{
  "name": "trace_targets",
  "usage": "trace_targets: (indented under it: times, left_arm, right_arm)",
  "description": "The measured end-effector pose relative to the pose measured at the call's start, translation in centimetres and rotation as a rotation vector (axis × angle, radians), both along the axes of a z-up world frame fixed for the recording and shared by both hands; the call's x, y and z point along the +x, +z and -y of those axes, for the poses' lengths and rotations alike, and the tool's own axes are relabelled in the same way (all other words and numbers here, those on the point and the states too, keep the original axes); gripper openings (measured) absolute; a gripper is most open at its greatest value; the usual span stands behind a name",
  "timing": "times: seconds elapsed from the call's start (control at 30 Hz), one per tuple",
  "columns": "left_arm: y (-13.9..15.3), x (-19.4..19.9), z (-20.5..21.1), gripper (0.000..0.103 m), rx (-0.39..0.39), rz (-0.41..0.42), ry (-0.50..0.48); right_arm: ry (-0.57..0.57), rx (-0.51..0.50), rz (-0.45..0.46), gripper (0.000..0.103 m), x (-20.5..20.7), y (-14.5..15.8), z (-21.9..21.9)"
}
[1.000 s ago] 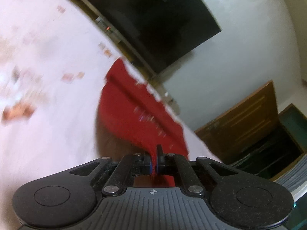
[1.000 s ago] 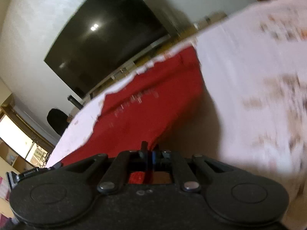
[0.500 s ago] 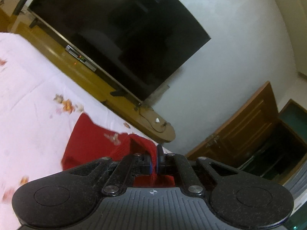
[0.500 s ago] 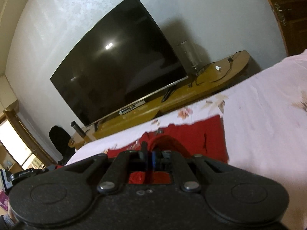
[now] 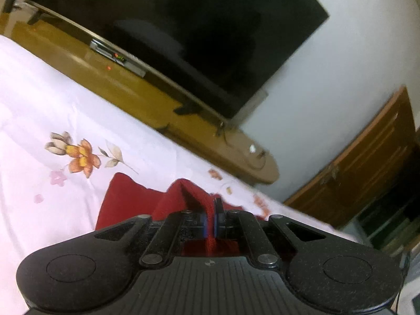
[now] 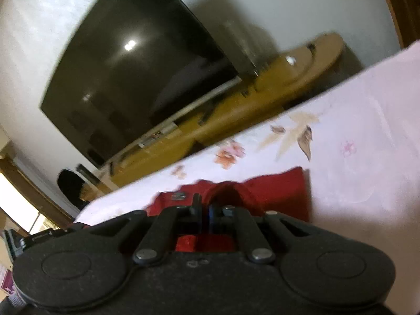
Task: Fold small clothes
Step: 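Fold the hem toward the collar with both grippers and release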
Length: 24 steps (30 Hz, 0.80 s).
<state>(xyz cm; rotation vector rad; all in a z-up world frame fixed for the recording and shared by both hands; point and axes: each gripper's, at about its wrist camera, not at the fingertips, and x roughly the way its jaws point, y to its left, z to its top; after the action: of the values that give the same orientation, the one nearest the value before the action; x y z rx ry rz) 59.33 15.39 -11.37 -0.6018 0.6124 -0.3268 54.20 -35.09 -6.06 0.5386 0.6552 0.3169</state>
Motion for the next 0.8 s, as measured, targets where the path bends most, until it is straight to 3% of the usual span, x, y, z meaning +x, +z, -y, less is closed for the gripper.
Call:
trace_targets:
  times: [0.03,0.1,0.13,0.17,0.2,0.23,0.27,0.4,0.6,0.67,0.8]
  left_arm:
    - [-0.9,1.0,0.3,0.003,0.026,-0.013,-0.001]
    - [-2.4,1.6,0.5,0.004,0.043,-0.010,0.032]
    - [-3.0,1.3,0.6,0.005,0.054,0.007,0.066]
    - [-3.3,0.6,0.6,0.022,0.058,0.037,0.091]
    - [-3.4,0.0,0.5,0.053,0.058,0.075,0.111]
    - [-3.4,-0.5,0.5,0.066,0.070,0.106,0.141]
    - [-3.2,-0.9,0.4,0.073,0.085,0.126,0.163]
    - [-2.6,-0.5,-0.1,0.073,0.094,0.157,0.154]
    - [-3.0,2.3,1.4,0.072,0.297,0.000,0.049]
    - [-3.3,2.7,1.9,0.071,0.336,-0.009,0.026]
    - [-2.7,2.7,4.0,0.048,0.490,0.019,0.038]
  right_arm:
    - [-0.012,0.004,-0.019,0.016,1.0,-0.9,0.2]
    - [-0.055,0.014,-0.034,0.040,2.8,-2.7,0.7]
    - [-0.079,0.014,-0.027,0.044,3.2,-3.3,1.0]
    - [-0.097,0.005,-0.014,0.047,3.3,-3.6,1.1]
    - [-0.108,0.000,-0.001,0.049,3.2,-3.9,1.3]
    - [-0.113,0.008,0.018,0.050,2.8,-4.0,1.6]
    - [-0.117,0.016,0.042,0.052,2.2,-3.9,1.7]
    - [-0.113,-0.012,0.085,0.055,1.2,-3.8,1.8]
    - [-0.056,-0.167,0.074,0.054,2.9,-3.8,0.0]
    - [-0.027,-0.253,0.050,0.051,3.8,-4.0,-1.2]
    - [0.043,-0.438,0.026,0.031,5.1,-4.8,-4.0]
